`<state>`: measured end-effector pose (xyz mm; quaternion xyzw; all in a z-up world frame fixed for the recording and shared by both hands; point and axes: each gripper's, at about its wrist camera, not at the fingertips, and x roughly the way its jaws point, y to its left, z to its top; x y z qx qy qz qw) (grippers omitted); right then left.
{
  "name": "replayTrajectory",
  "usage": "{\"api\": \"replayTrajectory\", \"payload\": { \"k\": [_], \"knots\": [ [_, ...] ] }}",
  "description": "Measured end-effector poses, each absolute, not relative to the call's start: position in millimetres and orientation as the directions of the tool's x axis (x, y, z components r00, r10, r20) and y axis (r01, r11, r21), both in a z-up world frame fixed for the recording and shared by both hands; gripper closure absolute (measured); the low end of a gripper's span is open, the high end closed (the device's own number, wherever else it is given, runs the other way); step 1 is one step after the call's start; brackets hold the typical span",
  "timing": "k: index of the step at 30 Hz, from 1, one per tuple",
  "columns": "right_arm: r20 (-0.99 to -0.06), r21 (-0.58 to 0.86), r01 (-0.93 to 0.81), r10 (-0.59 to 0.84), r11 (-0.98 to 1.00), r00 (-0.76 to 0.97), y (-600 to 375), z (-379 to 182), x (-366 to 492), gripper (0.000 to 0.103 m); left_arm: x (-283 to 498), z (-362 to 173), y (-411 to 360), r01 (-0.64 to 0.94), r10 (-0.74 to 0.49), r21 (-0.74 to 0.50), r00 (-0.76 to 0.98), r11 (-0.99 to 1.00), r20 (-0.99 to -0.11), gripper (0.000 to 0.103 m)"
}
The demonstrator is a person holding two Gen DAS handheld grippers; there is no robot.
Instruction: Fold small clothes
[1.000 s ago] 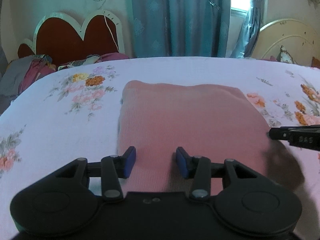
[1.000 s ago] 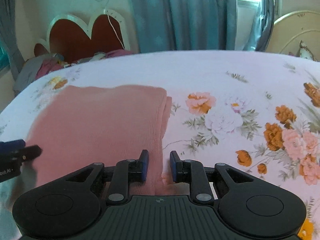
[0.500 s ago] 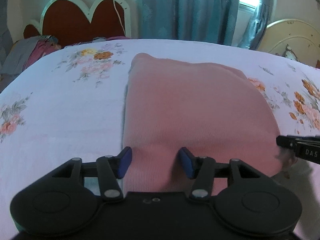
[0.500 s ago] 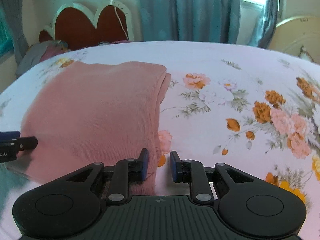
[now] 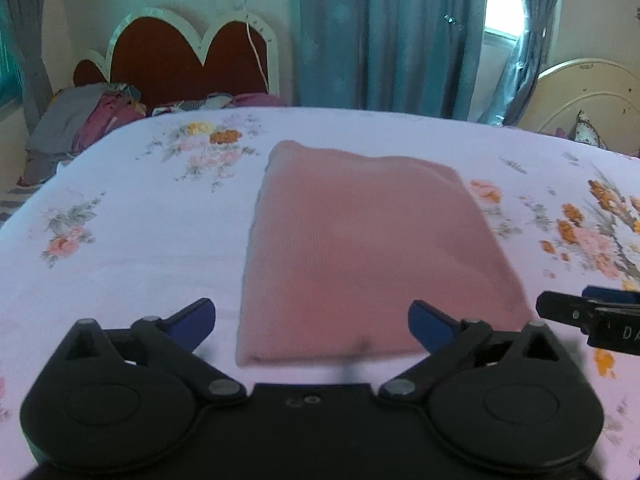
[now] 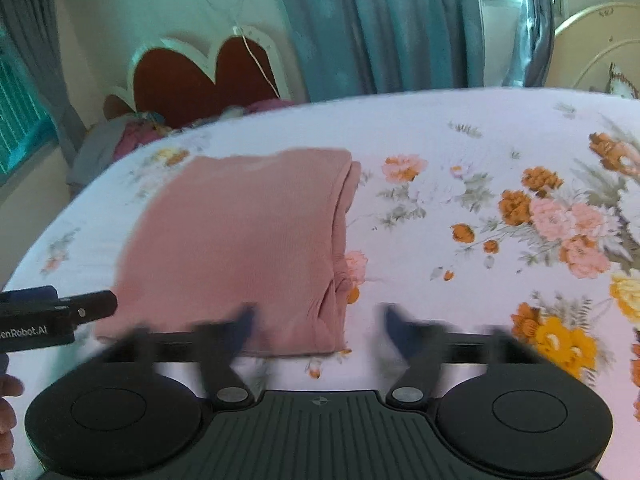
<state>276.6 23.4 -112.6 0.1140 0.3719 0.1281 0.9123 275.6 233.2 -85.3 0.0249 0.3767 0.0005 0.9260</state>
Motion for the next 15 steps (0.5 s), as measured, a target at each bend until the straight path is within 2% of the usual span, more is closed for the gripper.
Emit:
{"api": "replayTrajectory", "payload": {
  "k": [7, 15],
  "knots": [
    [-0.628, 0.287, -0.204, 0.345, 0.936, 0.698, 7, -76, 218, 0.024, 223, -53, 208, -0.007, 0.101, 0.142, 0.736, 0.99, -0.669, 0.0],
    [-0.586, 0.239, -0.255, 0.348, 0.937, 0.732, -12, -33, 143, 0.024, 155, -9, 192, -0.025, 0.093, 0.122, 0.798, 0.992, -0.596, 0.0]
  ]
}}
